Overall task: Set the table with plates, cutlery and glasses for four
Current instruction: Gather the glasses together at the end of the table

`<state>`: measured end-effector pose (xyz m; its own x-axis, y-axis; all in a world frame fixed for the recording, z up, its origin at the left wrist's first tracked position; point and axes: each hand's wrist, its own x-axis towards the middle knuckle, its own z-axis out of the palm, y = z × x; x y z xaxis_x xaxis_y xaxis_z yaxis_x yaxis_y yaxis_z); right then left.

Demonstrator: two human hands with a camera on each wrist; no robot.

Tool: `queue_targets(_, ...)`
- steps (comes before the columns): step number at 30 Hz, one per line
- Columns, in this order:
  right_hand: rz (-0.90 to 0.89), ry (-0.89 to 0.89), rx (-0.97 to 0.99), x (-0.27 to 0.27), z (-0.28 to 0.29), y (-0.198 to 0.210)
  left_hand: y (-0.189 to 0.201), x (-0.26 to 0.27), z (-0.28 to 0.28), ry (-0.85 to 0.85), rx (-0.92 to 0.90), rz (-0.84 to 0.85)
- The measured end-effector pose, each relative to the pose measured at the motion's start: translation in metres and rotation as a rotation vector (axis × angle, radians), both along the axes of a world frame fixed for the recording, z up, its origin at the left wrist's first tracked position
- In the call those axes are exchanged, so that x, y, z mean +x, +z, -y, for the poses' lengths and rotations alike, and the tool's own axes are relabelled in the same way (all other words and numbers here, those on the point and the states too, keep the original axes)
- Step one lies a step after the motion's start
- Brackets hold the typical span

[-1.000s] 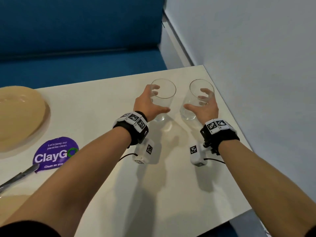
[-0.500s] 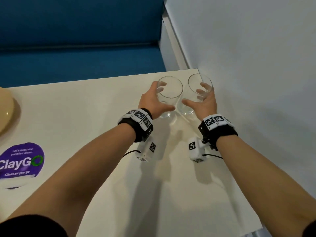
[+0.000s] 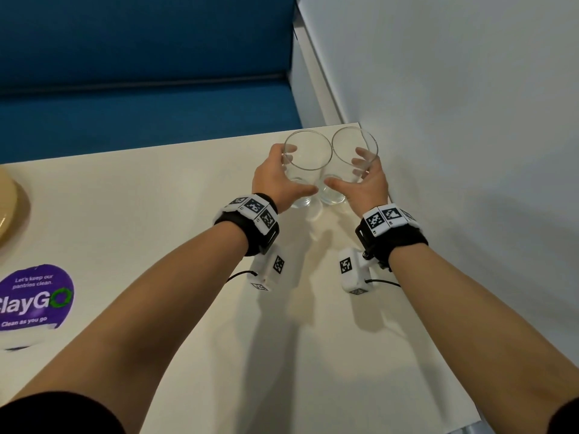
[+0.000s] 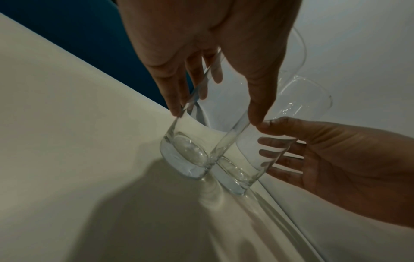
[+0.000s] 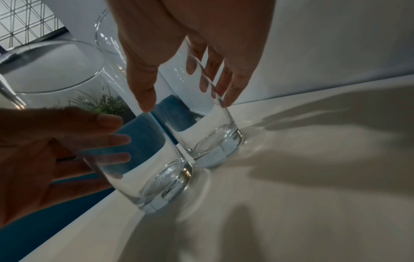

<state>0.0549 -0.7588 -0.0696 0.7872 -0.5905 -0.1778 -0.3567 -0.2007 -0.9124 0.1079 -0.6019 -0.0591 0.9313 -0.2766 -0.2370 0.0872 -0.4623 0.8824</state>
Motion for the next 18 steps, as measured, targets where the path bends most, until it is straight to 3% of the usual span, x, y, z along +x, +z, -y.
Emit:
queue_targets(11, -0.051, -0.016, -0.008, -0.012, -0.007, -0.003, 0.002, -0.006, -0.013, -0.008, -0.008, -0.013)
queue_targets(18, -0.111, -0.065, -0.027, -0.073, -0.067, -0.033, 0.003, -0.036, -0.093, 0.101, -0.005, 0.027)
